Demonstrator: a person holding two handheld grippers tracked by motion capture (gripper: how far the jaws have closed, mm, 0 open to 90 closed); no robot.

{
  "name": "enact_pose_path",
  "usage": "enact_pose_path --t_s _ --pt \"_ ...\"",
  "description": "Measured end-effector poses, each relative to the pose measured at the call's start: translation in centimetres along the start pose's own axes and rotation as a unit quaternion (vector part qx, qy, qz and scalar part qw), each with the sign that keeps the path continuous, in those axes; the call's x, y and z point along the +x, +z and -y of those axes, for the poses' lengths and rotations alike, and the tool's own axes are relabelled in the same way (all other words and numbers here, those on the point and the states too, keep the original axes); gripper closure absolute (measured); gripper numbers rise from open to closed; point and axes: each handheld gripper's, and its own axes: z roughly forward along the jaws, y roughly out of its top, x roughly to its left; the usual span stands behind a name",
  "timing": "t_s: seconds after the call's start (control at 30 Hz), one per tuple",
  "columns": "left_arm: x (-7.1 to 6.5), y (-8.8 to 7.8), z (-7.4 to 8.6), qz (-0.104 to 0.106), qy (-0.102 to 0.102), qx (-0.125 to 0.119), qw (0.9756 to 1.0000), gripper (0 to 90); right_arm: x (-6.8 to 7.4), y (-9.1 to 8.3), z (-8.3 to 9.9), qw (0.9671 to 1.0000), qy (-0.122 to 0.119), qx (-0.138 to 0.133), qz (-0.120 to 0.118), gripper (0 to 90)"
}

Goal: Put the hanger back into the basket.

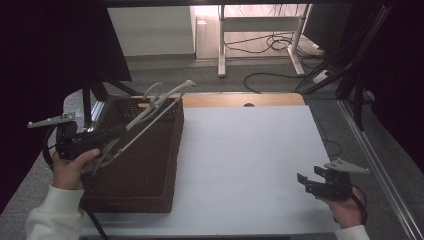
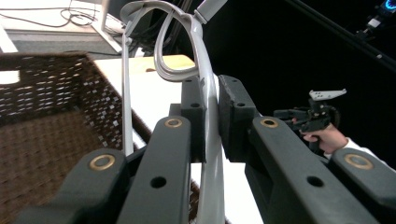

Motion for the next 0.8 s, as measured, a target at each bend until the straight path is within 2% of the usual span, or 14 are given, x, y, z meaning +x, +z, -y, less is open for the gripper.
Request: enact_pose_path --t_s 0.23,0.4,0.57,0.8 --pt "2.5 -1.9 1.6 -0.009 -0.014 -0.011 0.9998 81.6 0.1 0.1 0.0 1.0 -0.002 0.002 -0.002 29.2" --pt "4.1 -2.7 2.8 0.002 -0.017 -0.018 0.9997 81.6 0.1 0.2 0.0 1.0 -0.002 0.004 0.0 29.3" --pt "5.2 -3.2 3.5 0.01 -0.011 -0.012 0.9998 81.5 0.1 0.2 0.0 1.0 -0.003 0.004 0.0 29.2" --pt "6.5 -3.6 5.0 0.017 -0.018 -0.007 0.9997 81.5 0.1 0.3 0.1 1.0 -0.003 0.005 0.002 29.2"
